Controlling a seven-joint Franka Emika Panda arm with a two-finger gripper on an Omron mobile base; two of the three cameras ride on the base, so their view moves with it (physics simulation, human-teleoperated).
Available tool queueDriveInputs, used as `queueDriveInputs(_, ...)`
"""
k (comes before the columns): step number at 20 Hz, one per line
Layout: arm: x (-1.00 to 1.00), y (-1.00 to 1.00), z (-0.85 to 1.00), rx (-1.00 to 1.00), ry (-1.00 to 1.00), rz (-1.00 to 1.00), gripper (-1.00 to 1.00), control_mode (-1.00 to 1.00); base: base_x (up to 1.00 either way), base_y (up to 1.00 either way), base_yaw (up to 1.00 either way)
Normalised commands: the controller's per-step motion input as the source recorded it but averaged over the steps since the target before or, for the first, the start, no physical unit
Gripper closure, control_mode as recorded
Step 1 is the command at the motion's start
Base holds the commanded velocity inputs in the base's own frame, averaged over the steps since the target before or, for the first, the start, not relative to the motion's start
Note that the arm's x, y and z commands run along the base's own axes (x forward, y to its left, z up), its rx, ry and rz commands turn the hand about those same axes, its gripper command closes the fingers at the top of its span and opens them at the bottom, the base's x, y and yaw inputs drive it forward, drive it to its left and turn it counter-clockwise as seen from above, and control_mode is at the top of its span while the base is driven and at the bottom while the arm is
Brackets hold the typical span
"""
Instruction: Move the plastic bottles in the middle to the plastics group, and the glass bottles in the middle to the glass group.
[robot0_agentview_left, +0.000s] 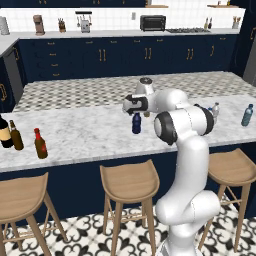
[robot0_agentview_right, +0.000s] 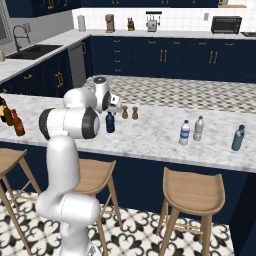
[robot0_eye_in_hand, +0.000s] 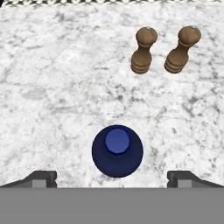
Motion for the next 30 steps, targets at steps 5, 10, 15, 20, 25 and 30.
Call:
queueDriveInputs(5,0.15,0.00,-0.10,0.00,0.00,0.00,-1.00,-1.00,0.00,0.00,0.00)
queueDriveInputs(10,0.01,0.00,-0.19,0.00,-0.02,0.00,-1.00,-1.00,0.00,0.00,0.00)
queueDriveInputs(15,0.01,0.00,-0.15,0.00,-0.02,0.00,-1.00,-1.00,0.00,0.00,0.00)
queueDriveInputs(20,0.05,0.00,-0.12,0.00,-0.01,0.00,-1.00,-1.00,0.00,0.00,0.00)
queueDriveInputs(25,0.04,0.00,-0.10,0.00,-0.01,0.00,-1.00,-1.00,0.00,0.00,0.00)
queueDriveInputs(30,0.02,0.00,-0.01,0.00,-0.01,0.00,-1.00,-1.00,0.00,0.00,0.00)
